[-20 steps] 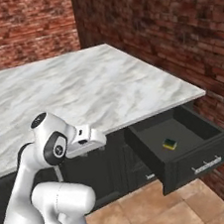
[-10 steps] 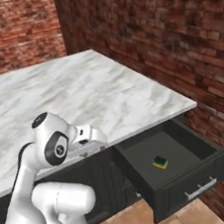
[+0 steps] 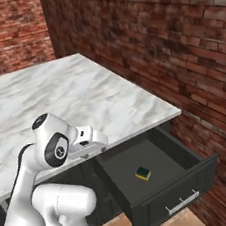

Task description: Restock the sink supplies by placing the sponge and soap dispenser on the counter and next to the sink. Make sure the soap dispenser is upright.

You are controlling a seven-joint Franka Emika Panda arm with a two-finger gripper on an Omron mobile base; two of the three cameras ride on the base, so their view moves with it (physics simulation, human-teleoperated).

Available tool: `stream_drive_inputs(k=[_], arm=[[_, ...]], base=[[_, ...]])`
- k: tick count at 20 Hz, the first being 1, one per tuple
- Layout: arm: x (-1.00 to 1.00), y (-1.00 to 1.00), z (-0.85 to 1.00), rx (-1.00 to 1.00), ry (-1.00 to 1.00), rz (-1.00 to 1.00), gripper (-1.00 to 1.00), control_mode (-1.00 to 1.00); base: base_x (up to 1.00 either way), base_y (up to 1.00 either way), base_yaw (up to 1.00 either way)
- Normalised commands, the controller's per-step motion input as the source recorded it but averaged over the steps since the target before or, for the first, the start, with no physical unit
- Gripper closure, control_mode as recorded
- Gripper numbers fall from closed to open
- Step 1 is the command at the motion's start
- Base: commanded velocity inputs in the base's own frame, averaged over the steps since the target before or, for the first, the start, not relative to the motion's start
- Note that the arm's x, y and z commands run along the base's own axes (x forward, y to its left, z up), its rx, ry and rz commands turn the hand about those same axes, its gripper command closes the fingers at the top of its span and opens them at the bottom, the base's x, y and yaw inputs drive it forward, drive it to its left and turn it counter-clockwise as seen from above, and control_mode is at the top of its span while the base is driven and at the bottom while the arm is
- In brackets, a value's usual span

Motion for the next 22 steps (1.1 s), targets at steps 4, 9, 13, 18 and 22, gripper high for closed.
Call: stream_drive_inputs(k=[4,9,13,18,22], arm=[[0.0,0.0,0.0,0.0,0.0,0.0,-1.0,1.0],[0.25,-0.4,-0.2,0.15,0.0,-0.03,-1.0,-1.0],[0.53,-0.62,-0.43,0.24,0.0,0.0,-1.0,-1.0],[0.66,-0.29,-0.52,0.16,0.13,0.01,-1.0,-1.0],[0.41,-0.4,-0.5,0.15,0.13,0.06,-1.0,-1.0]], base=[[0.37,-0.21,-0.05],[0.05,-0.05,-0.01],[0.0,0.0,0.0],[0.0,0.0,0.0],[0.0,0.0,0.0]])
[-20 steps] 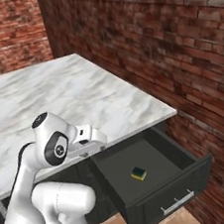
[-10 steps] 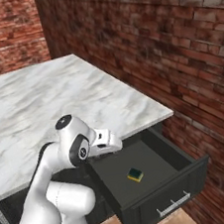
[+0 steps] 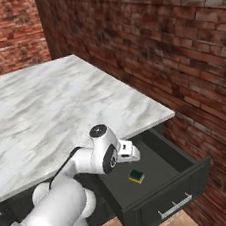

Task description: Restock the sink supplies by placing the sponge and soap dispenser on the counter and next to the sink. Make sure the soap dispenser is upright.

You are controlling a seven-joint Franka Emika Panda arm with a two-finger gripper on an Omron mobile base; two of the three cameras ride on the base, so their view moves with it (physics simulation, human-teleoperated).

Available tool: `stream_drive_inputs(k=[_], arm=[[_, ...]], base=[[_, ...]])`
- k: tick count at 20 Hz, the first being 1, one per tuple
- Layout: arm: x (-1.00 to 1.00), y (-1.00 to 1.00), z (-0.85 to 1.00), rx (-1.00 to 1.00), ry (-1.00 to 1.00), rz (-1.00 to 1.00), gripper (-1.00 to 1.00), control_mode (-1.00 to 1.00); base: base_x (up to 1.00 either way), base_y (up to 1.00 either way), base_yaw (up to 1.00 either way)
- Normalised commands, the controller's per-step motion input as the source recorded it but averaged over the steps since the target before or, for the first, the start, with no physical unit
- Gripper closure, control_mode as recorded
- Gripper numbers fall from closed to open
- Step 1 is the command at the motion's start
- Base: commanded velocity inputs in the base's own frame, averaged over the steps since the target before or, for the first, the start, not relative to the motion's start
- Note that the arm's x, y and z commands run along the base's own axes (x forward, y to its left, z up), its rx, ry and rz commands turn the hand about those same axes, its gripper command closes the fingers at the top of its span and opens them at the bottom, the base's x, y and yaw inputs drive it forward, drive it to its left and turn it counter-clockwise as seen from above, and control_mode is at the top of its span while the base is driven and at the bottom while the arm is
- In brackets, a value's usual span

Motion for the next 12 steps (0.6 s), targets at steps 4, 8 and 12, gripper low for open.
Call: stream_drive_inputs(k=[4,8,12], arm=[[0.16,-0.43,-0.52,0.11,0.18,0.08,-1.0,-1.0],[0.0,-0.38,-0.47,0.1,0.19,0.04,-1.0,-1.0],[0.0,-0.34,-0.52,0.11,0.16,0.03,-1.0,-1.0]], base=[[0.0,0.0,0.0],[0.0,0.0,0.0],[0.0,0.0,0.0]])
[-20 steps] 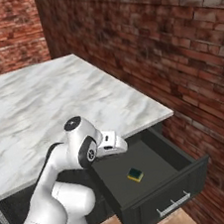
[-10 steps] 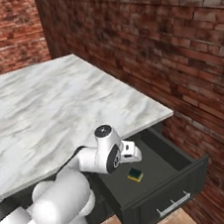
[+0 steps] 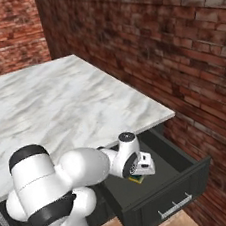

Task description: Restock the sink supplies by placing the sponge and soap dispenser on the counter and next to the sink. Make sure the soap dispenser is upright.

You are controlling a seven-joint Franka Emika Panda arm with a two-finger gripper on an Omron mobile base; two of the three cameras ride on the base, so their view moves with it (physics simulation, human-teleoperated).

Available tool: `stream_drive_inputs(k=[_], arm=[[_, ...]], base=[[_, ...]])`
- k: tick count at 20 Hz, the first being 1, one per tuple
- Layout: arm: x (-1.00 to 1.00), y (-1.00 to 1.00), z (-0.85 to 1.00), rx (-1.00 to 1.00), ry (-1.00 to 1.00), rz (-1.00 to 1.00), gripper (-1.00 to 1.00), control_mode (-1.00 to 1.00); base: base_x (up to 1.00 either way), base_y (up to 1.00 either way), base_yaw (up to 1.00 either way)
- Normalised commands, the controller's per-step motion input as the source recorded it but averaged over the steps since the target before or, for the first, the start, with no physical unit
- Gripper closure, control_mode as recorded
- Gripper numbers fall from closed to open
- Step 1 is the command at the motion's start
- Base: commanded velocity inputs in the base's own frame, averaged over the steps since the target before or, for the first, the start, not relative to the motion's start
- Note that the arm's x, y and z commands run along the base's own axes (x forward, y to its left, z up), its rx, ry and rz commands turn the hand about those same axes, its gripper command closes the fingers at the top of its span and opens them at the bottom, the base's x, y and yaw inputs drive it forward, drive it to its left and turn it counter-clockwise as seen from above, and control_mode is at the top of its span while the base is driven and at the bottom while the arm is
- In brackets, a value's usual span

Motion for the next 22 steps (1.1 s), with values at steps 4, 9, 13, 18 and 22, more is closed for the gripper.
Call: stream_drive_inputs(k=[4,9,13,18,22], arm=[[0.0,-0.29,-0.43,0.12,0.1,0.0,-1.0,-1.0],[-0.26,-0.33,-0.32,0.11,0.02,0.0,-1.0,-1.0],[-0.54,-0.32,-0.19,0.06,0.0,0.0,-1.0,-1.0],[-0.65,-0.28,-0.01,0.01,0.0,0.0,-1.0,-1.0],[-0.5,-0.24,-0.01,0.0,0.0,0.0,-1.0,-1.0]], base=[[0.0,0.0,0.0],[0.0,0.0,0.0],[0.0,0.0,0.0],[0.0,0.0,0.0],[0.0,0.0,0.0]])
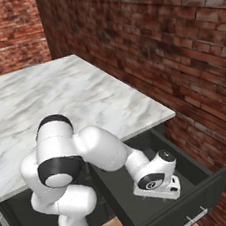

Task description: Restock the sink supplies by placing the sponge and soap dispenser on the counter and next to the sink. Make sure the soap dispenser is upright.

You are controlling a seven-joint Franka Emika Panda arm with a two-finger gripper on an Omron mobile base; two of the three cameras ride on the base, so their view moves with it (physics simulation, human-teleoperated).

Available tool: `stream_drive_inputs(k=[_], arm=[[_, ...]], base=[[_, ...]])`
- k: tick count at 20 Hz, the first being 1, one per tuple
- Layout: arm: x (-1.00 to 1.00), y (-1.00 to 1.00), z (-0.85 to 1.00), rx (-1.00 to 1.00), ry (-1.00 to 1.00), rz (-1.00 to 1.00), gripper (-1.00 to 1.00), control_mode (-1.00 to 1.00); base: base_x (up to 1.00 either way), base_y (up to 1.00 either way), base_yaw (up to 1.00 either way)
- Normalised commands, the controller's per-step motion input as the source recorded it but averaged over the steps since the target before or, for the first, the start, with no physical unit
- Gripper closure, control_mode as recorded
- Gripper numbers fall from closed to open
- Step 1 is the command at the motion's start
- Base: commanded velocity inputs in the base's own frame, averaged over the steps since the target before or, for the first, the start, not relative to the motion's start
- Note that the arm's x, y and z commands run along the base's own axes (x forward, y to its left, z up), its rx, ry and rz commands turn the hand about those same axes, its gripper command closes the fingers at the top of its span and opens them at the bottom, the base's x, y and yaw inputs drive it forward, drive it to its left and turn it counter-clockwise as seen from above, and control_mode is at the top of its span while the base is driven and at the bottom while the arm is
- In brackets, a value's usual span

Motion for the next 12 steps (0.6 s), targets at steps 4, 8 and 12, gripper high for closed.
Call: stream_drive_inputs(k=[4,8,12], arm=[[0.38,0.34,0.03,0.0,0.0,0.0,-1.0,-1.0],[0.66,0.6,0.09,-0.06,0.0,0.1,-1.0,-1.0],[0.4,0.4,0.08,-0.13,0.0,0.14,-1.0,-1.0]], base=[[0.0,0.0,0.0],[0.0,0.0,0.0],[0.0,0.0,0.0]])
